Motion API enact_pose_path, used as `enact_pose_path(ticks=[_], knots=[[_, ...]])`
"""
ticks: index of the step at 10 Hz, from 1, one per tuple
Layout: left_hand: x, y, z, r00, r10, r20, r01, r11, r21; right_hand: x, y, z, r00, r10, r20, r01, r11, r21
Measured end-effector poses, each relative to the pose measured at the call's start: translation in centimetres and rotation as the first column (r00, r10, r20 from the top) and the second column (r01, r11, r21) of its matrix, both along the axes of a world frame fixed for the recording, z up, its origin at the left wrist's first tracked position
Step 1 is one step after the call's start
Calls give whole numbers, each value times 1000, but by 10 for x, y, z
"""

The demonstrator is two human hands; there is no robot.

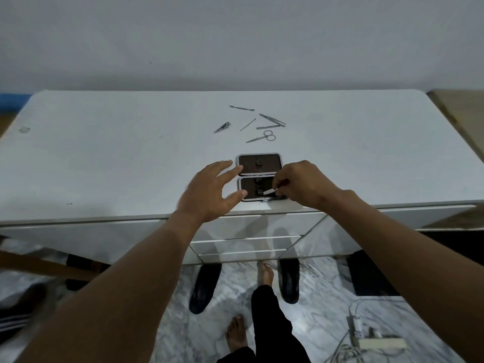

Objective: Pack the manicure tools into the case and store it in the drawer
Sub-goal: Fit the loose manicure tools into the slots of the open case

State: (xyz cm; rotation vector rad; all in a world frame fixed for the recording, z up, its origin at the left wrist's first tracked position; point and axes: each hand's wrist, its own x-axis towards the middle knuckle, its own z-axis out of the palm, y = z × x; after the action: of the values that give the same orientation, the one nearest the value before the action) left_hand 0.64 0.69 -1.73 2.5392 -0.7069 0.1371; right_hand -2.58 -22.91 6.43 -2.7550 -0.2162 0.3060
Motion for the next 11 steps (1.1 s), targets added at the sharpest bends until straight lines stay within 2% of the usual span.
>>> enact_pose_path(ticks=[3,5,10,11], knots=[[0,0,1,1000,1,-1,-1,1000,-3,4,12,-3,1000,-10,-2,10,999,45],[0,0,2,1000,0,-6,0,1000,-4,0,17,2,999,49,13,-50,997,62],[0,0,2,1000,-8,-8,8,1000,16,3,14,1,997,53,-48,-49,995,90],[0,0,3,1000,-8,-10,8,1000,3,9,13,2,1000,27,2,-27,996,80]])
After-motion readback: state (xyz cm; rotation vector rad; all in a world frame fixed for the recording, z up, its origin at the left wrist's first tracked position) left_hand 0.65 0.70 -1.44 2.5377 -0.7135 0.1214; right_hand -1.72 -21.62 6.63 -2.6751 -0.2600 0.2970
